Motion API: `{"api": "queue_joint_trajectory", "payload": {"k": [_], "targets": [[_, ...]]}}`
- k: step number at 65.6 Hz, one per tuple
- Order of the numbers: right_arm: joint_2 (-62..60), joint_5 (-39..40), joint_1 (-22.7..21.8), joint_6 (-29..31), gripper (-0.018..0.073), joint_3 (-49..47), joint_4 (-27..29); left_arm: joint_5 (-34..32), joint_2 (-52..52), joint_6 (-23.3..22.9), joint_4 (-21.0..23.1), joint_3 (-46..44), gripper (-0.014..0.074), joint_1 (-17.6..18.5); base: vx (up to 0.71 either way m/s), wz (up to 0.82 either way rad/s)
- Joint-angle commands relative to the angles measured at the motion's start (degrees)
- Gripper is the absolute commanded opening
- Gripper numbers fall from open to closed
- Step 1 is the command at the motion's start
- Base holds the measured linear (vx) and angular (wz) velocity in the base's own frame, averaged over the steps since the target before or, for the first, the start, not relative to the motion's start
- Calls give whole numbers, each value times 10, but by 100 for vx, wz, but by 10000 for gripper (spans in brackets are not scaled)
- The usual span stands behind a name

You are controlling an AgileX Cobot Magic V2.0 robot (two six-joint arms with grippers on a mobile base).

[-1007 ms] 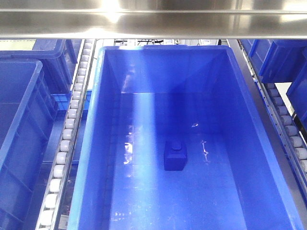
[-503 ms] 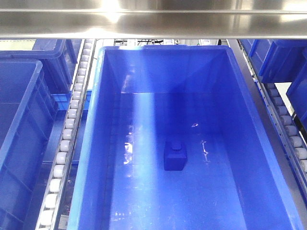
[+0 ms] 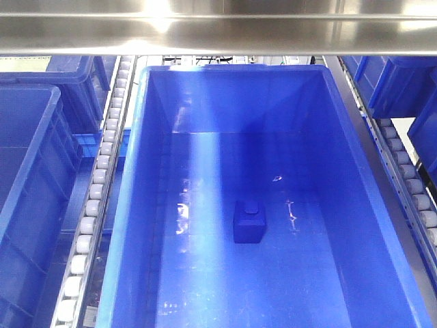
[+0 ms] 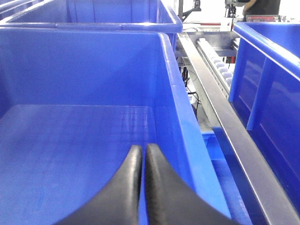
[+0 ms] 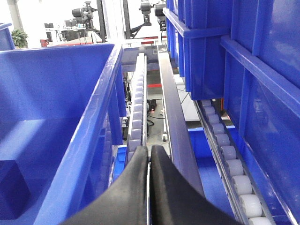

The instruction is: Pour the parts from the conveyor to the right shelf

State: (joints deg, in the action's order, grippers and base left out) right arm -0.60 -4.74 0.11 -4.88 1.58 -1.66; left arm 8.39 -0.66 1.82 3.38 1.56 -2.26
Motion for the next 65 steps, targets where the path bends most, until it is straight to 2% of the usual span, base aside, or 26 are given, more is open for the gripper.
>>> {"api": "queue_joint_trajectory", "payload": {"k": [1,65], "targets": [[-8,55,-3,0,-5,6,-1,-44,-1,-5,5,-12,-6,4,0,0],[-7,63,-3,1,-5,5,-1,-44,-1,-5,5,-12,-6,4,0,0]]}}
